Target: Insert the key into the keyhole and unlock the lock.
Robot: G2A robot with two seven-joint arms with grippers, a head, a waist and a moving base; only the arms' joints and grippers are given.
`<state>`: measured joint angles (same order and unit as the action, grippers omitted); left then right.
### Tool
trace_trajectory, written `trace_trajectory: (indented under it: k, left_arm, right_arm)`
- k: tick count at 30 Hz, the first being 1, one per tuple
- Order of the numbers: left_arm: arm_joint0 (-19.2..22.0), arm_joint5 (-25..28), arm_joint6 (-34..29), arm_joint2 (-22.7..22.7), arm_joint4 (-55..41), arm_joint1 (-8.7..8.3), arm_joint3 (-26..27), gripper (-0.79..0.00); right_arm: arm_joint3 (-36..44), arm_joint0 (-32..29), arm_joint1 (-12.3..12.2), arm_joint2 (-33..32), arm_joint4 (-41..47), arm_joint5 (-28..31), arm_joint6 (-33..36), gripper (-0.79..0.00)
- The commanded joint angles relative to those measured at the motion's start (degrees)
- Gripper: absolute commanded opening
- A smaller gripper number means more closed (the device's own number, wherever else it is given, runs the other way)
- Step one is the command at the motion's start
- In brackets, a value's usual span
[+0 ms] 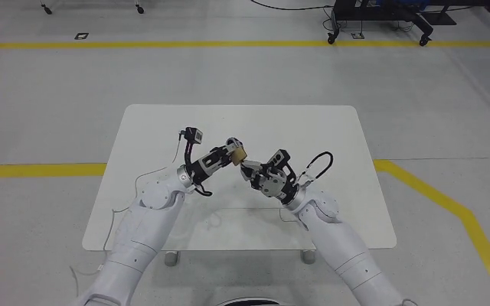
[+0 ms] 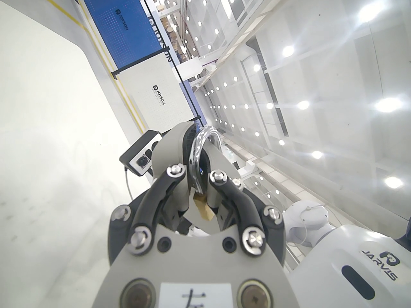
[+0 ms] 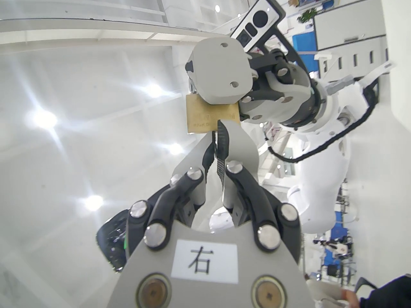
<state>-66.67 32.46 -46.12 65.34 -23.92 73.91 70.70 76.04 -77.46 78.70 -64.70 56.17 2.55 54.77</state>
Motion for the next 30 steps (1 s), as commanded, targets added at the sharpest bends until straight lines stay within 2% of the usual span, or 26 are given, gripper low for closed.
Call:
trace_trajectory:
  k: [1, 13, 14, 15, 16, 17, 18, 23, 27, 30]
  left_arm:
    - [0.03, 0.22, 0.0, -0.01, -0.12, -0.01, -0.1, -0.785]
    - [0.05, 1.29, 0.18, 0.83, -0.94, -0.22, -0.41, -0.785]
    - [0.05, 1.28, 0.25, 0.88, -0.9, -0.24, -0.41, -0.785]
    - [0.05, 1.26, 0.37, 0.92, -0.77, -0.26, -0.41, -0.785]
    - [0.06, 1.3, 0.49, 0.96, -0.58, -0.28, -0.35, -0.785]
    - [0.05, 1.29, 0.69, 1.0, -0.48, -0.29, -0.29, -0.785]
    - [0.08, 1.27, 0.94, 1.06, -0.09, -0.31, -0.25, -0.785]
    - [0.4, 0.87, 4.59, 2.14, 4.07, -0.56, 0.37, -0.785]
    - [0.65, -0.09, 7.27, 2.73, 12.42, -1.0, 1.26, -0.785]
    - [1.29, -5.94, 6.38, 1.37, 18.57, -1.18, 1.41, -0.785]
  right_arm:
    - [-1.11, 0.56, 0.01, -0.11, 1.21, -0.64, 1.42, -0.785]
    - [-2.45, 0.97, -0.08, -0.39, 2.35, -1.0, 3.39, -0.785]
    - [-2.45, 1.07, -0.14, -0.37, 1.6, -0.99, 3.21, -0.757]
    - [-2.41, 1.08, -0.16, -0.38, 1.15, -0.77, 2.92, -0.619]
    - [-2.31, 1.04, -0.19, -0.29, 0.71, -0.69, 2.75, -0.419]
    - [-2.2, 1.03, -0.22, -0.28, 0.24, -0.52, 2.59, -0.157]
    - [-2.06, 0.91, -0.27, -0.4, -0.33, 0.05, 2.13, 0.0]
    - [0.17, -0.89, -0.87, -2.41, -2.6, 2.94, 1.84, 0.0]
    - [2.71, -2.96, -2.27, -7.77, -8.21, 6.97, 1.13, 0.0]
    - [7.87, -6.79, -3.64, -14.18, -18.31, 13.9, -5.25, 0.0]
